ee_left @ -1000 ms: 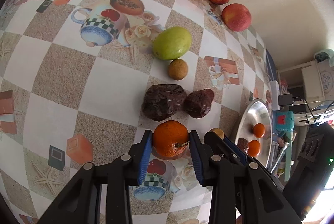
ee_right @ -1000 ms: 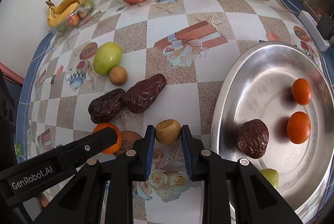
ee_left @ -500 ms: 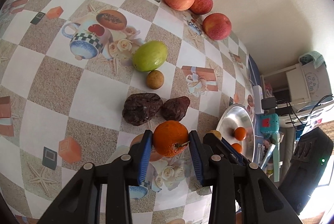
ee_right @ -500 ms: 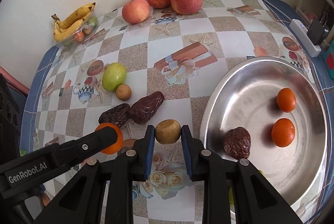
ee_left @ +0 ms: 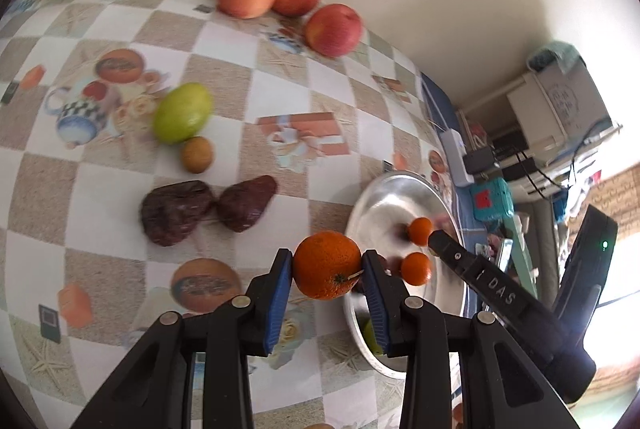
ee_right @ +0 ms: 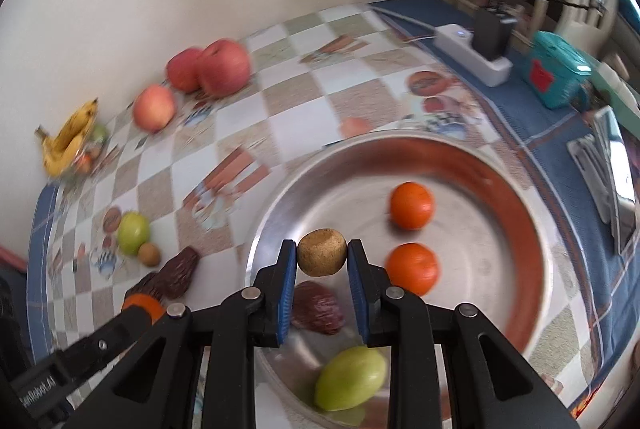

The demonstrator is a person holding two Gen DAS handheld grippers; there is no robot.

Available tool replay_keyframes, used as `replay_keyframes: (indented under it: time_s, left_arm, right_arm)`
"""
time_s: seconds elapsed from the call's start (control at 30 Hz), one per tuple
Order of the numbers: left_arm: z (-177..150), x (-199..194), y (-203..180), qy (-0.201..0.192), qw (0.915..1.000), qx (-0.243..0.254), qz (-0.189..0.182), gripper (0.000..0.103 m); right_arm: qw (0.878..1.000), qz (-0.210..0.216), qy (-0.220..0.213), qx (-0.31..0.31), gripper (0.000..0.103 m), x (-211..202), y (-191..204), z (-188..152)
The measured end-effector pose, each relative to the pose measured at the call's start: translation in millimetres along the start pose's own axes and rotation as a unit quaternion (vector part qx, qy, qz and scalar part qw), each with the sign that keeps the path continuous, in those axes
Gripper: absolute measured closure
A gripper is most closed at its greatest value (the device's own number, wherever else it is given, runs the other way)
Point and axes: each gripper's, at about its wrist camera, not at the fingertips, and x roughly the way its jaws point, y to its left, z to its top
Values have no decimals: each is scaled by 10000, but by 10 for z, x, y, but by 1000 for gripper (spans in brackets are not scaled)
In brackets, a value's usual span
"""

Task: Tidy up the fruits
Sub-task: 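Carry the kiwi and tangerine into the steel bowl and open both grippers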

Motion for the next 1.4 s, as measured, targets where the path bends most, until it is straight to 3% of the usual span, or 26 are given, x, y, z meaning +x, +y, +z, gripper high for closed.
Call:
replay_keyframes:
  time_s: [0.27, 0.5, 0.67, 0.93, 1.03, 1.27, 1.4]
  left_arm:
    - [-162, 262, -394, 227, 9969, 695, -304, 65]
    - [-254, 414, -503, 457, 9941, 960, -201, 63]
    - [-262, 452, -478, 540, 9943, 905, -182, 55]
    - [-240, 414, -444, 488, 9950, 864, -111, 55]
    - [-203, 376, -384, 427, 9961, 774, 0, 50]
    - [-23, 183, -102, 149, 9997, 154, 79, 47]
    - [67, 39, 60, -78, 9994, -96, 335, 46]
  right_arm:
    - [9992, -104, -70, 388, 76, -49, -283, 36]
    - [9995, -30, 29, 313, 76, -13, -251, -2]
    - [9995, -48, 111, 288, 68, 26, -238, -12]
    - [9994, -50, 140, 312, 68, 33, -242, -15]
    - [9995, -35, 164, 276, 68, 42, -223, -17]
    - [9995, -24, 214, 217, 68, 62, -196, -27]
    - [9997, -16, 229, 129, 68, 64, -148, -36]
